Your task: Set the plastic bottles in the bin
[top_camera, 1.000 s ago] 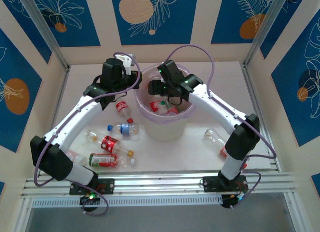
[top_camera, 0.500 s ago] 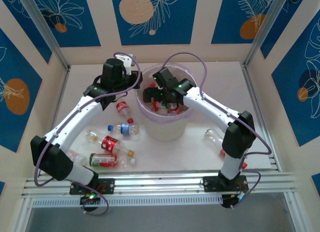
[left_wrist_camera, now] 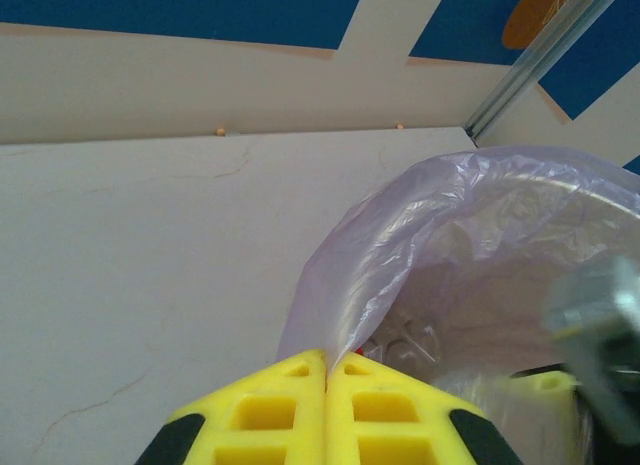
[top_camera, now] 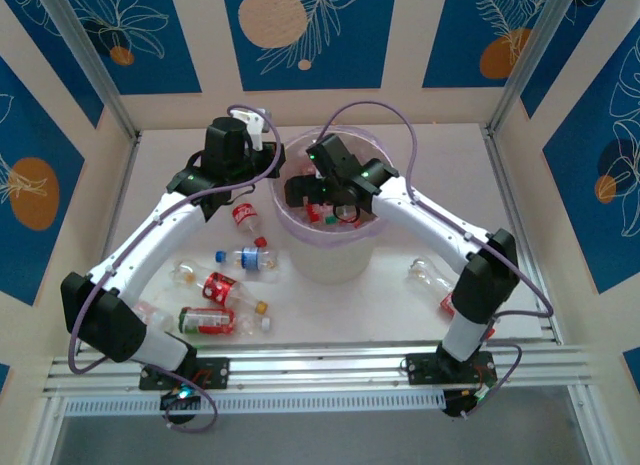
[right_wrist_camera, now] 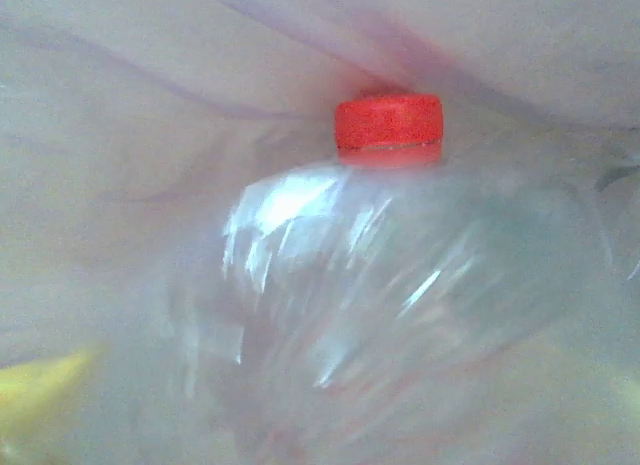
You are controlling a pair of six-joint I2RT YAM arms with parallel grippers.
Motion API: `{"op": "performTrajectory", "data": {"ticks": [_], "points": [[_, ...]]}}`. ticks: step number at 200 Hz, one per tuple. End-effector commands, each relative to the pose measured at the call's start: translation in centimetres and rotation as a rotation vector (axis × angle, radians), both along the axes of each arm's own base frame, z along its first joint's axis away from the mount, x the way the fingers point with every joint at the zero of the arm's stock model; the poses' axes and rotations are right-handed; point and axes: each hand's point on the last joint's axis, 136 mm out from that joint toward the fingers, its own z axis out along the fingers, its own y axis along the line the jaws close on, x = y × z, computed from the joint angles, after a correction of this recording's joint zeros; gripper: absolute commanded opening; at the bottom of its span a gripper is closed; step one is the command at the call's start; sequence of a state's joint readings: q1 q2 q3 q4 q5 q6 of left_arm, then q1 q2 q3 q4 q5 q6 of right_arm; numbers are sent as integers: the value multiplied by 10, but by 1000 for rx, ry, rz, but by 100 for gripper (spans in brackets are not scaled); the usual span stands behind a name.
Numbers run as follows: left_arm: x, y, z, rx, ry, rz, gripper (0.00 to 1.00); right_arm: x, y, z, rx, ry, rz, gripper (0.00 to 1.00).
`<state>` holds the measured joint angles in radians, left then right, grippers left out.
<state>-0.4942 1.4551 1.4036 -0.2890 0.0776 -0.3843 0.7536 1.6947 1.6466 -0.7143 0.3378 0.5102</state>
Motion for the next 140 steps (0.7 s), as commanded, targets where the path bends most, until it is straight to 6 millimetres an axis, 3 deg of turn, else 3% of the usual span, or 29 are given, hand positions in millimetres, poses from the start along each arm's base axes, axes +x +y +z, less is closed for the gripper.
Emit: {"op": "performTrajectory", "data": {"ticks": [1, 34, 80, 111, 140], "points": [[-5, -1, -6, 6, 27, -8, 0, -7, -8, 50, 25, -101, 28, 99], [-4, -2, -5, 1, 27, -7, 0, -13, -16, 76, 28, -152, 37, 99], [-3, -2, -5, 6, 27, -8, 0, -33, -42, 131, 38, -254, 40, 99], [-2, -4, -4, 3, 27, -11, 0, -49, -87, 156, -6, -279, -42, 99], [-2, -3, -3, 0, 23, -10, 0, -62, -150, 153, -74, -220, -206, 99]]}}
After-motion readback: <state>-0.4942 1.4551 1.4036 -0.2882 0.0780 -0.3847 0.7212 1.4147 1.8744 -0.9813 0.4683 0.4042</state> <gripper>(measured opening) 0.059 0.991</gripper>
